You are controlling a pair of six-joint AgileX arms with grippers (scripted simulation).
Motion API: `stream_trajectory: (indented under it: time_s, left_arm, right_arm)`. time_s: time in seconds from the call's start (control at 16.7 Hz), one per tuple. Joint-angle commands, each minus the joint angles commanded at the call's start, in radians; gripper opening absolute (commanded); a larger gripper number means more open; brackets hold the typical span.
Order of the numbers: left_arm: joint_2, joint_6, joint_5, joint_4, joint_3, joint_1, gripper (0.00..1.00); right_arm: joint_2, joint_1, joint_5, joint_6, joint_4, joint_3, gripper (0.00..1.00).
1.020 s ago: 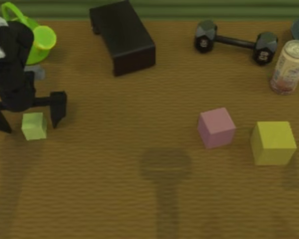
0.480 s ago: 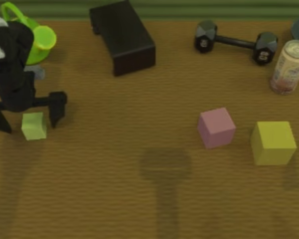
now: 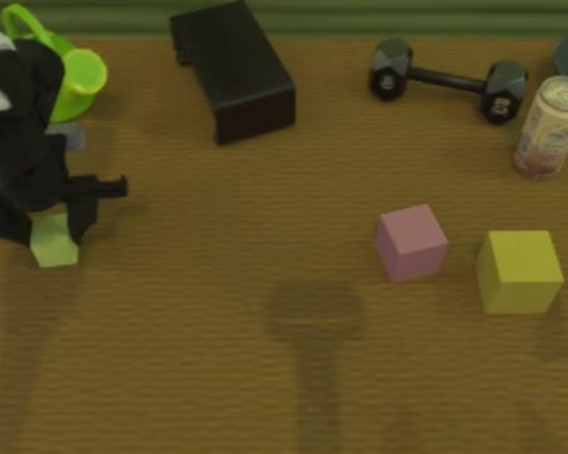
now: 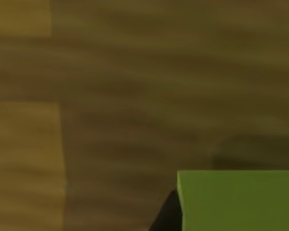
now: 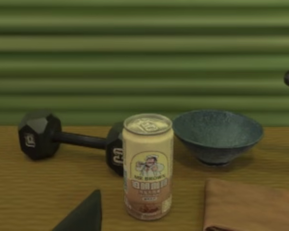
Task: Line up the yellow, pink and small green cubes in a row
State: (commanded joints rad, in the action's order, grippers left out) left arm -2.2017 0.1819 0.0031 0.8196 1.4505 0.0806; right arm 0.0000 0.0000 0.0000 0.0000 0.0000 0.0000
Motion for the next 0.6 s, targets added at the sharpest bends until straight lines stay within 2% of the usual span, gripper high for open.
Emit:
stream_trajectory:
  time_s: [0.6]
  left_arm:
    - [0.036, -0.004, -0.006, 0.017, 0.015, -0.002, 0.00]
  right_arm:
    - [0.000, 0.000, 0.000, 0.000, 0.000, 0.000, 1.00]
